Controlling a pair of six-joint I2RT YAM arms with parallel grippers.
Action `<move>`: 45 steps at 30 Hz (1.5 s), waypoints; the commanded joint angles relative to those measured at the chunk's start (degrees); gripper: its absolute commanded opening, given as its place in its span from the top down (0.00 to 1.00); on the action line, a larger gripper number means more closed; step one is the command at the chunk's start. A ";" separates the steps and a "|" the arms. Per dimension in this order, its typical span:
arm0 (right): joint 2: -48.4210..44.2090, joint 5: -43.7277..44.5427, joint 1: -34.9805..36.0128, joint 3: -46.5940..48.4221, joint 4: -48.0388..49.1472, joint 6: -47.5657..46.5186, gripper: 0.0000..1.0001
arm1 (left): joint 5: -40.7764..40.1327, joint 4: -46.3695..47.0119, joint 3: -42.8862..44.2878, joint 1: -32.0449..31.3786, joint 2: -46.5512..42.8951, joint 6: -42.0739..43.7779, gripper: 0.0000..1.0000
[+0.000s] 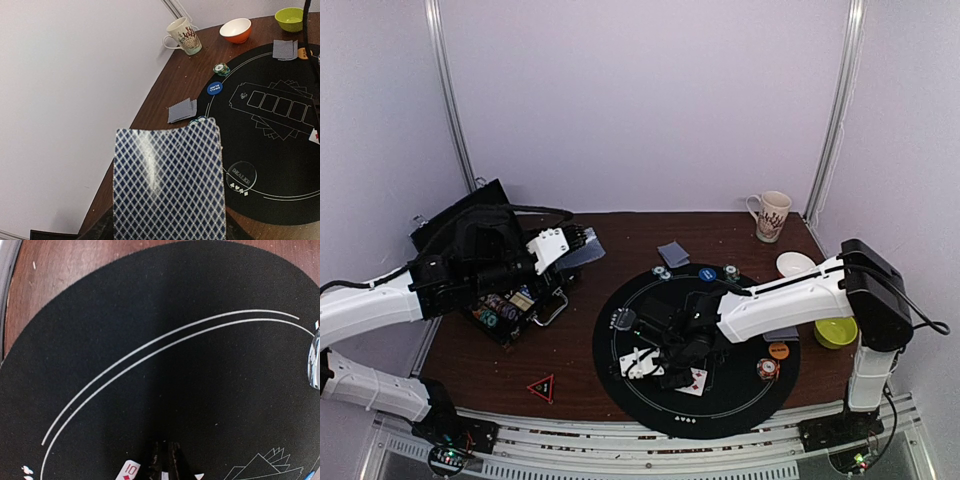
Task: Distribute texas hold em gaming equipment
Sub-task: Adjust the poker card in the community card area, then pick up the poker card from the face-down deck piles.
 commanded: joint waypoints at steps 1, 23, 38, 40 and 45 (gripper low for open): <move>-1.20 2.99 0.32 -0.42 -5.14 -1.96 0.92 | -0.63 1.89 1.65 0.06 -0.14 -0.14 0.45; -2.64 -0.24 2.04 -1.18 -6.76 -7.21 0.92 | -0.98 1.87 1.39 0.09 -0.14 0.08 0.45; -21.25 -12.25 -9.89 -2.85 29.39 26.61 0.00 | -0.42 -0.06 2.38 0.09 0.88 1.42 0.45; -22.14 -16.63 -14.33 -1.71 33.30 36.10 0.00 | -0.12 -0.41 2.59 0.15 1.00 1.77 0.45; -17.16 -28.75 -22.71 4.19 40.79 57.61 0.00 | 3.36 1.75 1.45 0.09 -0.61 2.87 0.45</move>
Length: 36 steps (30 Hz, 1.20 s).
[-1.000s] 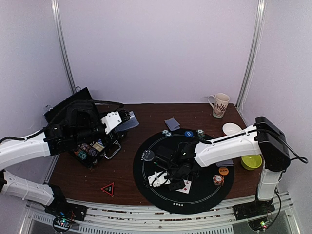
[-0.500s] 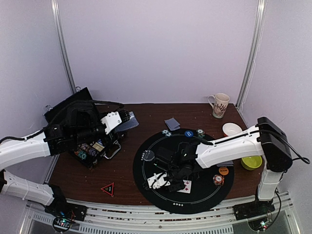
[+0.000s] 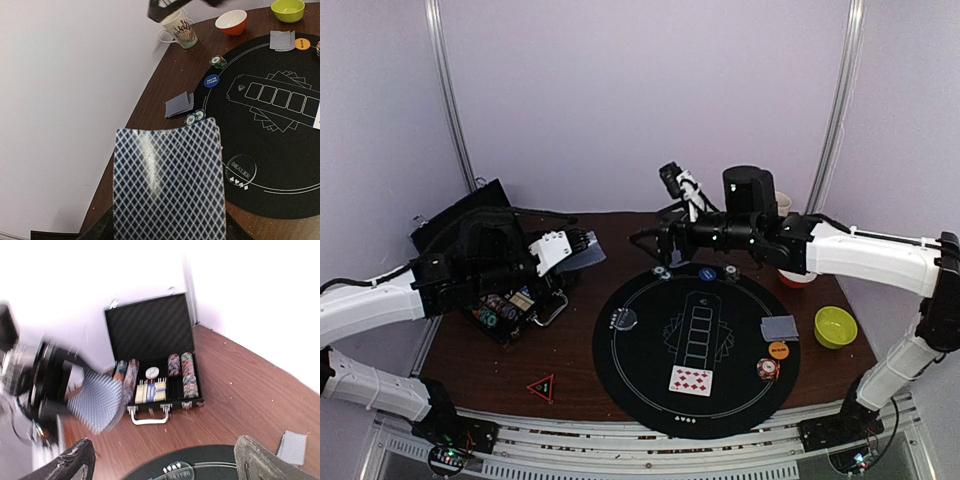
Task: Distribute texas hold em gaming equipment
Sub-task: Pick up the poker card from the face-down deck piles.
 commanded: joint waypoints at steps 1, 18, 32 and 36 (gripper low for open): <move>5.72 -9.97 -3.14 5.78 6.47 21.82 0.00 | 4.01 3.86 0.66 0.02 -1.89 2.10 0.45; 18.19 -11.48 1.60 18.39 -5.94 18.56 0.17 | 4.44 2.28 1.97 0.09 -0.37 3.78 0.45; 17.94 -5.71 1.57 23.53 -17.50 12.00 0.54 | 3.05 2.60 1.29 0.09 -0.89 4.03 0.47; 17.37 -7.42 1.57 23.79 -17.74 11.98 0.63 | 2.97 3.00 1.17 0.09 -0.84 3.80 0.47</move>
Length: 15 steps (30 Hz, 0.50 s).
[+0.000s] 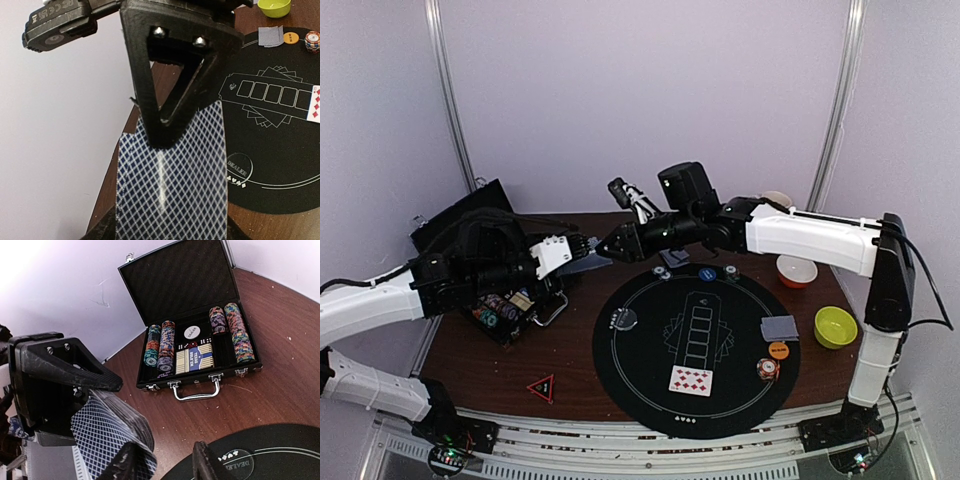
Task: Distribute texas hold em gaming equipment
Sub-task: Pick up the poker card from the face-down deck piles.
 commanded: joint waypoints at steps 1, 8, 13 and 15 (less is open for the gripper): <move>-2.29 -0.44 -0.04 1.27 -2.67 -0.98 0.66 | -0.21 3.64 1.19 0.10 -0.47 0.23 0.47; -2.97 -2.88 -0.09 2.31 -4.77 -1.03 1.00 | -0.52 3.46 1.05 0.04 -0.61 -0.05 0.47; -4.06 -1.94 -0.72 3.67 -8.68 -2.79 1.00 | -0.79 3.38 0.95 0.07 -0.62 -0.37 0.47; -4.74 -1.99 -1.30 4.64 -10.97 -3.56 1.00 | -0.80 3.21 0.99 0.09 -0.64 -0.46 0.47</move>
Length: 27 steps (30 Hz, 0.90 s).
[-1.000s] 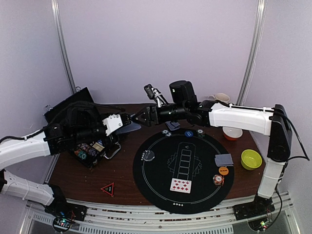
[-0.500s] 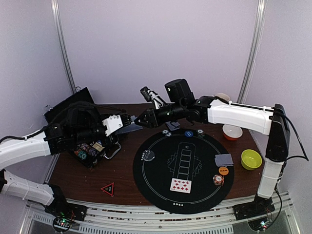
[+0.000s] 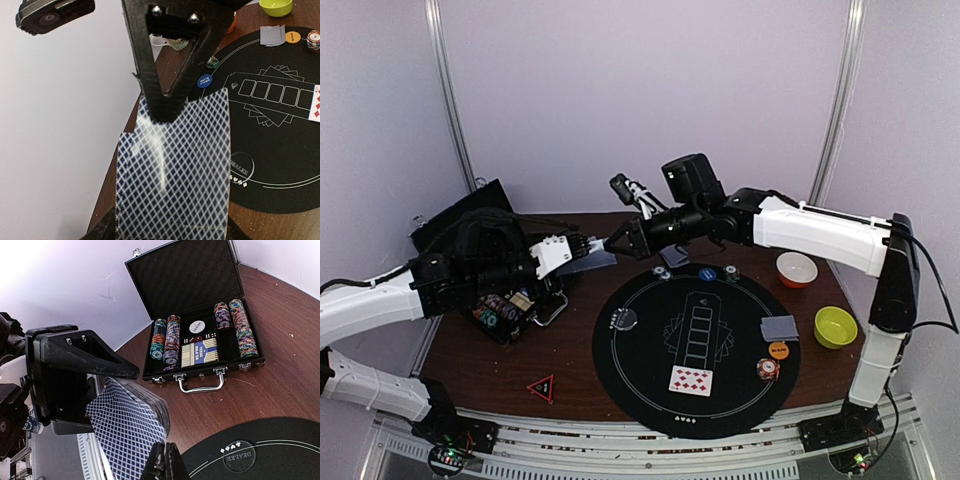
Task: Distribute texas hold em gaming equipment
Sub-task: Pick up the poker card from the face-down deck piles, then flop the poker card in the community card area.
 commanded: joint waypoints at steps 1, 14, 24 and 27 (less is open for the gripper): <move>-3.71 -0.16 -1.42 2.87 -6.06 -2.28 1.00 | -0.15 3.41 0.99 0.07 -0.64 -0.39 0.47; -20.19 -2.01 -10.68 -6.67 -7.03 -20.01 1.00 | -0.72 3.42 0.53 0.08 -0.73 -1.12 0.47; -26.09 12.26 -10.94 -36.40 7.26 -60.98 1.00 | -0.77 3.87 -0.01 0.09 -1.82 -2.00 0.47; -22.26 14.29 -7.21 -38.73 10.60 -71.10 1.00 | -0.95 3.81 -0.32 0.05 -2.35 -2.21 0.47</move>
